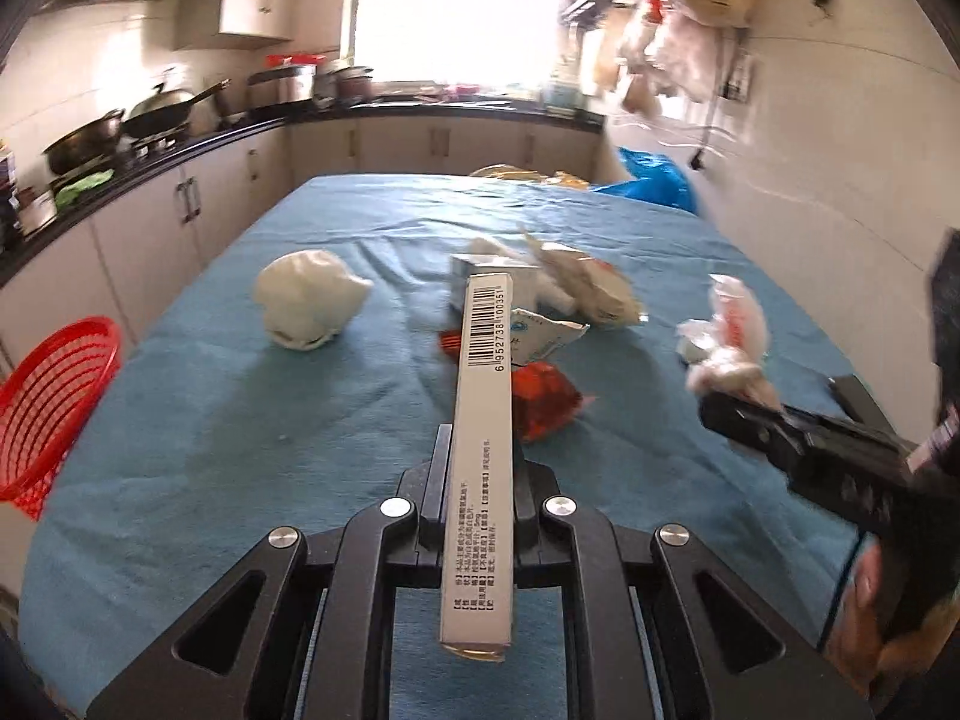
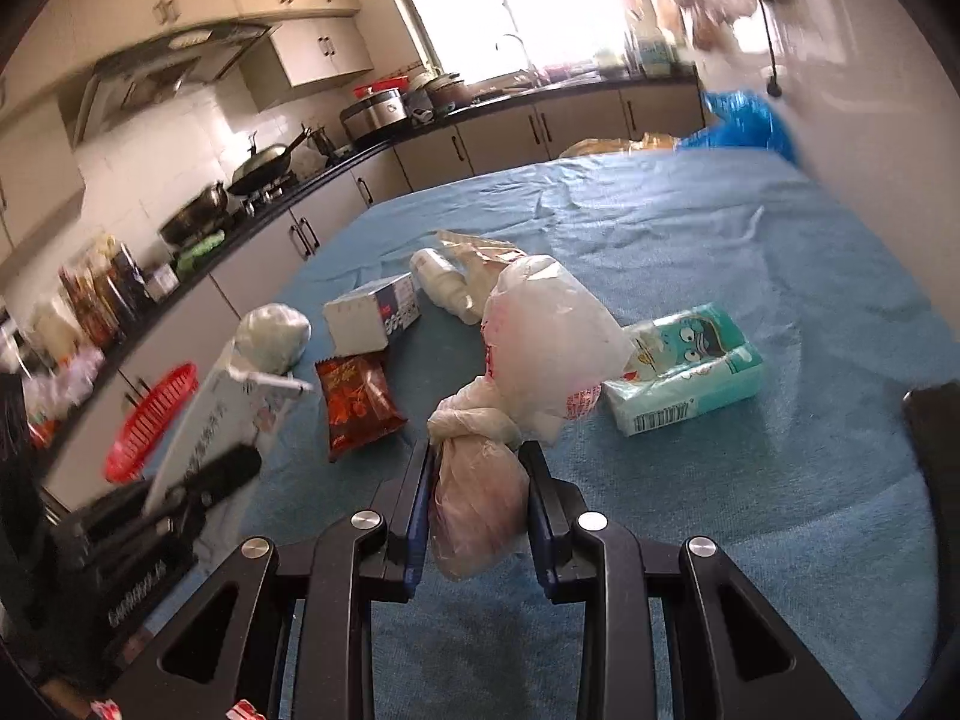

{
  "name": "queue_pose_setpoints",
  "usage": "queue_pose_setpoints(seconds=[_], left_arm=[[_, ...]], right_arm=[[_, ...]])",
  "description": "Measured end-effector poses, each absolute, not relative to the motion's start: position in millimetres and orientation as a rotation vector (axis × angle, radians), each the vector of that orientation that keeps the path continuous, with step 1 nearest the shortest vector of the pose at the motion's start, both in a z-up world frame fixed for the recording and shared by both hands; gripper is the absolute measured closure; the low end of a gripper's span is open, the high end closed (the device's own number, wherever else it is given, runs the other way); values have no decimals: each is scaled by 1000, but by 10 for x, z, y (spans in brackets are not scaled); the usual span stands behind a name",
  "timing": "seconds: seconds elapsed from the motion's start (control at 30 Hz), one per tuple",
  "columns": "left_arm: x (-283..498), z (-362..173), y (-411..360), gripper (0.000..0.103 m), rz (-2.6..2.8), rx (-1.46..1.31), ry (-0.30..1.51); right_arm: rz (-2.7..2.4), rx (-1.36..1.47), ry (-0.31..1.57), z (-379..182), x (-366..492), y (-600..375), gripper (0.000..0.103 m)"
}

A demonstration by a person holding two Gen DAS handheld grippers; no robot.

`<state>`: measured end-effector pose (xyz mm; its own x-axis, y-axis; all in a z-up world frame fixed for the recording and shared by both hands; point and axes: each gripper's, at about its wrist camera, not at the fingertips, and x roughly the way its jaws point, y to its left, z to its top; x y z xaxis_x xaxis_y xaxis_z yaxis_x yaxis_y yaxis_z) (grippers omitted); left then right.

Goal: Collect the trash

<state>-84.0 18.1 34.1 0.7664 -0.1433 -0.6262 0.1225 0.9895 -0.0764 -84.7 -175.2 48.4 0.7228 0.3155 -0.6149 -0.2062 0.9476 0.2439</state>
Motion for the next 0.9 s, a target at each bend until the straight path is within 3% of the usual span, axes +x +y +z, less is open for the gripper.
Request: queue_pose_setpoints(seconds=[0.13, 0.9], left_arm=[[-807, 329, 230, 91, -93, -48, 686], [-842, 316, 114, 91, -48, 4, 659]], right_arm=[[305, 66, 674, 508, -937, -1583, 73], [312, 110, 694, 467, -871, -1686, 72]])
